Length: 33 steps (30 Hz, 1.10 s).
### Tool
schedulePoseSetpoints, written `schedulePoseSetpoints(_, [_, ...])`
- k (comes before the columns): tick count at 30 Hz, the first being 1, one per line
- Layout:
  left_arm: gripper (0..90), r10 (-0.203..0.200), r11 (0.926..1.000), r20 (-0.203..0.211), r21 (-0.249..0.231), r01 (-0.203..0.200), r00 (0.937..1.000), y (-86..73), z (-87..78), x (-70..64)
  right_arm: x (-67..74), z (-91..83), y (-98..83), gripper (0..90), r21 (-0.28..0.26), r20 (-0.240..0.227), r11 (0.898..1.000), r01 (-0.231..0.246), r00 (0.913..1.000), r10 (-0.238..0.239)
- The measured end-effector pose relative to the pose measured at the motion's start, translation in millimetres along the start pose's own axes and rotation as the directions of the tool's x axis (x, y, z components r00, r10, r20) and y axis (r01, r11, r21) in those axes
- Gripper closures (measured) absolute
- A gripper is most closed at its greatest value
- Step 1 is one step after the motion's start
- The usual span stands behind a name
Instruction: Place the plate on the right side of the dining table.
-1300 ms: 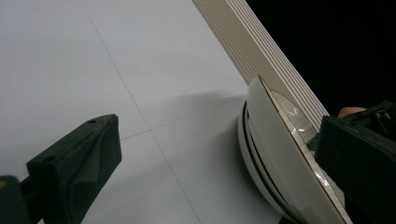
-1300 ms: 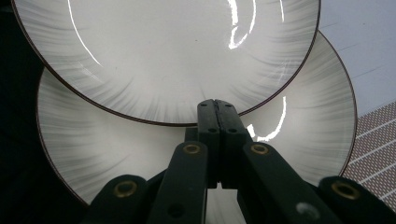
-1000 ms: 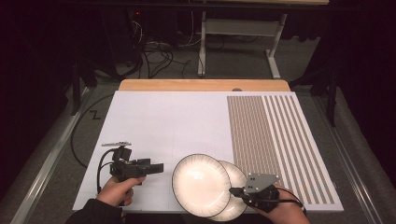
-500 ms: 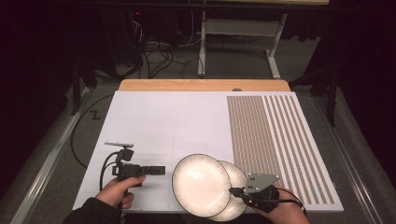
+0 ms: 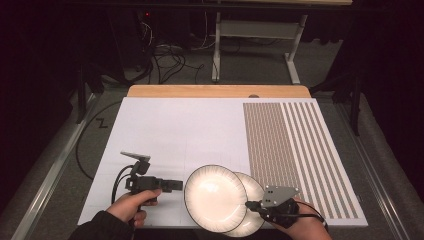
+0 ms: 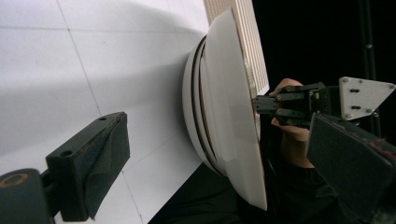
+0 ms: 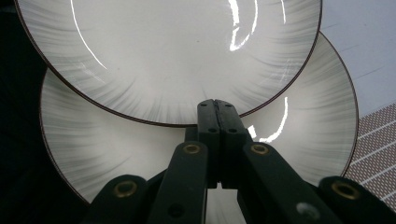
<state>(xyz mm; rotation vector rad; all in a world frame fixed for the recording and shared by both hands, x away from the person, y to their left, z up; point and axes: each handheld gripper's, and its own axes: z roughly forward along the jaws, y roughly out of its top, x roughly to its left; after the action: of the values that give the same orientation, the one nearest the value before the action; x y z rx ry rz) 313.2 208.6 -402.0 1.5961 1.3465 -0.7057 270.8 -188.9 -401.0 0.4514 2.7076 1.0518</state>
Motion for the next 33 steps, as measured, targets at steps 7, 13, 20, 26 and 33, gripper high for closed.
schedulePoseSetpoints(7, [7.8,-0.024,0.9994,-0.017,0.023,0.024,0.9996,-1.2,6.1,-7.2,0.3,0.0,0.2,90.0,0.001,0.002,1.000,0.002,1.0000,-0.002])
schedulePoseSetpoints(13, [9.5,-0.018,0.9988,-0.036,0.045,0.019,0.9992,-5.4,14.2,-15.0,0.6,-0.1,0.2,90.0,0.001,0.001,1.000,0.002,1.0000,-0.002])
schedulePoseSetpoints(20, [11.9,-0.023,0.9976,-0.034,0.064,0.025,0.9992,-6.0,24.6,-18.5,0.6,0.0,0.2,90.0,0.000,0.002,1.000,0.003,1.0000,-0.003])
schedulePoseSetpoints(26, [14.0,-0.025,0.9969,-0.046,0.073,0.028,0.9986,-4.7,33.3,-19.8,0.9,-0.2,0.3,90.0,0.003,0.002,1.000,0.002,1.0000,-0.002])
schedulePoseSetpoints(33, [24.6,-0.022,0.9941,-0.062,0.105,0.028,0.9978,-8.4,43.0,-18.7,0.7,-0.2,0.5,90.0,0.003,0.001,1.000,0.008,1.0000,-0.008])
